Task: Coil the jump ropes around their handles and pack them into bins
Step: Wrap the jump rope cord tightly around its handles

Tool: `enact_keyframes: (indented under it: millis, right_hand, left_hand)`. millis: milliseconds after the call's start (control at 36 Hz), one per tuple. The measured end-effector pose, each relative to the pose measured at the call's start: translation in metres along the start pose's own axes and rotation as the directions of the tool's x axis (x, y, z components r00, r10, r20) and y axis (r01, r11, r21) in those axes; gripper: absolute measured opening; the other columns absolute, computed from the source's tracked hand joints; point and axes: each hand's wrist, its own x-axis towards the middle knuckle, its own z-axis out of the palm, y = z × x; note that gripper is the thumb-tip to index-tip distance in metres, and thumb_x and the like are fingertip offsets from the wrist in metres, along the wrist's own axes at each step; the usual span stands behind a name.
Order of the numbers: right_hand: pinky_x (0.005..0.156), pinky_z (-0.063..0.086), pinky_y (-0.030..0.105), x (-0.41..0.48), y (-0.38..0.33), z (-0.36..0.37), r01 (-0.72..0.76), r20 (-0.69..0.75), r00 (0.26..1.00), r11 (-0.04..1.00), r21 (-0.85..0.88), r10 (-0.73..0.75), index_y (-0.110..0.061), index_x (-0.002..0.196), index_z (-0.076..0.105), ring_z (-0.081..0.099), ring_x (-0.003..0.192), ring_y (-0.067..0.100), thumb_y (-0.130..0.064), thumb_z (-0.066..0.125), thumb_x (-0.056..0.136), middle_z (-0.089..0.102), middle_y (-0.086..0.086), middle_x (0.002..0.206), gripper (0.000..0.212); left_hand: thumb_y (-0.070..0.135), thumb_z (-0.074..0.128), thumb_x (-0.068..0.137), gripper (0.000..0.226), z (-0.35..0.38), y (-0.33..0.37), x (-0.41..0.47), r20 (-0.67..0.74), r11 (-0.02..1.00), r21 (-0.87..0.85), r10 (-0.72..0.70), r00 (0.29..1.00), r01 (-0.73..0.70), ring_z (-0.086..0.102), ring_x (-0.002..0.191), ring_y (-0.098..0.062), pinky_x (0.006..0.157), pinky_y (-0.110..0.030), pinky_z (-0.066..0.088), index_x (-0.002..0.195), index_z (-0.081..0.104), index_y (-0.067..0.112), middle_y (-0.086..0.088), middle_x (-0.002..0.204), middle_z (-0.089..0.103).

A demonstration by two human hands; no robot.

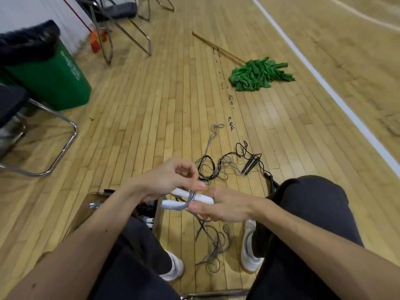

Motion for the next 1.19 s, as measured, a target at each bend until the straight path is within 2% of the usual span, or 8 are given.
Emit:
enact_keyframes:
  millis: [194, 306, 472, 556, 750, 917, 1111, 1194]
  right_hand:
    - [0.061, 0.039, 0.029, -0.009, -0.006, 0.002, -0.027, -0.031, 0.999, 0.999, 0.046, 0.029, -0.014, 0.073, 0.061, 0.045, 0.053, 0.010, -0.085, 0.046, 0.071, 0.052, -0.007, 0.057, 0.072]
    - [0.055, 0.035, 0.023, -0.011, -0.007, 0.001, 0.009, -0.080, 0.997, 0.992, 0.122, 0.001, -0.018, 0.064, 0.054, 0.040, 0.046, 0.004, -0.081, 0.047, 0.072, 0.047, -0.013, 0.049, 0.063]
    - [0.047, 0.030, 0.017, -0.011, -0.009, -0.010, 0.027, -0.193, 0.981, 0.973, 0.231, 0.018, -0.016, 0.067, 0.057, 0.034, 0.043, 0.006, -0.079, 0.046, 0.078, 0.046, -0.011, 0.051, 0.065]
    - [0.044, 0.027, 0.016, -0.012, -0.014, -0.016, 0.027, -0.241, 0.969, 0.954, 0.298, 0.048, -0.012, 0.070, 0.055, 0.032, 0.042, 0.005, -0.064, 0.043, 0.098, 0.044, -0.011, 0.051, 0.060]
    - [0.047, 0.029, 0.020, -0.009, -0.012, -0.022, -0.032, -0.361, 0.921, 0.950, 0.312, 0.149, -0.014, 0.066, 0.054, 0.034, 0.046, 0.011, -0.065, 0.041, 0.098, 0.044, -0.004, 0.054, 0.061]
    - [0.045, 0.028, 0.018, -0.006, -0.010, -0.031, -0.022, -0.451, 0.870, 0.929, 0.370, 0.200, -0.012, 0.071, 0.053, 0.034, 0.041, 0.006, -0.058, 0.043, 0.099, 0.045, -0.011, 0.047, 0.054]
    - [0.049, 0.030, 0.023, -0.002, -0.003, -0.035, -0.042, -0.521, 0.822, 0.937, 0.346, 0.229, -0.012, 0.075, 0.059, 0.037, 0.046, 0.008, -0.065, 0.045, 0.096, 0.049, -0.006, 0.055, 0.059]
    - [0.051, 0.031, 0.026, 0.001, 0.001, -0.043, -0.065, -0.579, 0.761, 0.922, 0.381, 0.293, -0.013, 0.074, 0.061, 0.040, 0.053, 0.014, -0.070, 0.046, 0.093, 0.053, 0.001, 0.064, 0.062]
  left_hand:
    - [0.017, 0.071, 0.079, 0.019, -0.003, -0.004, -0.004, 0.075, 0.989, -0.115, -0.085, 0.994, 0.093, 0.048, 0.049, -0.009, 0.045, -0.018, 0.039, 0.073, 0.055, 0.009, 0.000, 0.061, 0.053]
    - [0.021, 0.066, 0.084, 0.020, 0.000, -0.010, -0.005, 0.018, 0.976, -0.204, -0.078, 0.997, 0.080, 0.046, 0.052, -0.010, 0.048, -0.019, 0.038, 0.065, 0.061, 0.016, -0.001, 0.066, 0.053]
    - [0.005, 0.064, 0.085, 0.015, 0.004, -0.024, -0.002, -0.080, 0.930, -0.367, -0.026, 0.996, -0.005, 0.047, 0.061, -0.009, 0.054, -0.021, 0.039, 0.079, 0.064, 0.019, -0.001, 0.075, 0.057]
    - [0.012, 0.050, 0.103, 0.041, 0.018, -0.018, 0.002, -0.138, 0.953, -0.296, 0.023, 0.990, -0.063, 0.043, 0.056, -0.009, 0.050, -0.019, 0.038, 0.070, 0.070, 0.024, -0.006, 0.073, 0.052]
    - [0.010, 0.044, 0.106, 0.028, 0.030, -0.016, 0.008, -0.387, 0.994, -0.042, 0.074, 0.919, -0.097, 0.047, 0.052, -0.013, 0.051, -0.026, 0.040, 0.091, 0.063, -0.004, -0.001, 0.061, 0.054]
    - [0.006, 0.054, 0.101, 0.021, 0.031, -0.015, 0.005, -0.343, 0.993, -0.073, 0.057, 0.938, -0.087, 0.062, 0.061, -0.016, 0.058, -0.025, 0.051, 0.120, 0.062, 0.011, -0.002, 0.071, 0.066]
    - [0.017, 0.053, 0.103, 0.019, 0.027, -0.022, 0.001, -0.311, 0.998, -0.040, 0.028, 0.950, -0.043, 0.060, 0.059, -0.016, 0.057, -0.026, 0.050, 0.116, 0.064, 0.010, -0.005, 0.068, 0.064]
    - [0.027, 0.055, 0.102, 0.018, 0.028, -0.030, -0.001, -0.288, 0.994, 0.106, 0.012, 0.958, 0.019, 0.059, 0.055, -0.016, 0.055, -0.029, 0.050, 0.111, 0.066, 0.016, -0.001, 0.062, 0.062]
